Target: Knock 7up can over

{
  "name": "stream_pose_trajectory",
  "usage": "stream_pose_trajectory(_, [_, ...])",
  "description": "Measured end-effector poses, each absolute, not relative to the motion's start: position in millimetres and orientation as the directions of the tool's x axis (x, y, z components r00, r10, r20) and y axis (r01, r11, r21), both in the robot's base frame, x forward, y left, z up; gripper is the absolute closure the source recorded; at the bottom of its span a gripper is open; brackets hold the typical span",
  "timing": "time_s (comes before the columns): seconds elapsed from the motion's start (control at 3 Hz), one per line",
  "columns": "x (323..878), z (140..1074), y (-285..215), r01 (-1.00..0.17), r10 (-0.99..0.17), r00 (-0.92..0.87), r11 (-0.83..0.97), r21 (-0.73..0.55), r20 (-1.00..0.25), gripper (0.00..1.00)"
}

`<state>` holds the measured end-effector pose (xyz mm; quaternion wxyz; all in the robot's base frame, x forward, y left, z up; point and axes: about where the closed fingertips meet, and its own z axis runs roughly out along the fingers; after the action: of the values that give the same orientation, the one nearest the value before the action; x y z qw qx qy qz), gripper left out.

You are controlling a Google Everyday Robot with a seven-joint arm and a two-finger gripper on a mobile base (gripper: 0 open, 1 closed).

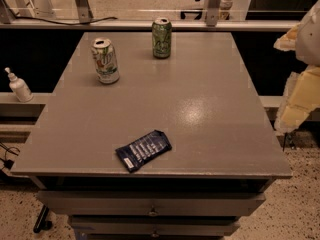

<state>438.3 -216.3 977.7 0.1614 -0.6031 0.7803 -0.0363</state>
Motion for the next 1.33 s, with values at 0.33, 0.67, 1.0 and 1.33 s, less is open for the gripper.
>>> stream_pose_trajectory(0.33, [438,978,-216,-0.929,-0.953,-0.22,0.27,-0.251,-0.208,0.0])
stream_pose_trajectory(0.67, [440,974,-213,-0.929,-0.945,-0.223,0.28,-0.24,-0.238,0.0])
stream_pose_trajectory(1.0, [460,958,-184,-0.932,-0.9,-0.226,0.311,-0.185,-0.374,0.0])
stream_pose_trajectory(1.33, [486,948,-143,-0.937,-0.834,-0.211,0.321,-0.137,-0.51,0.0])
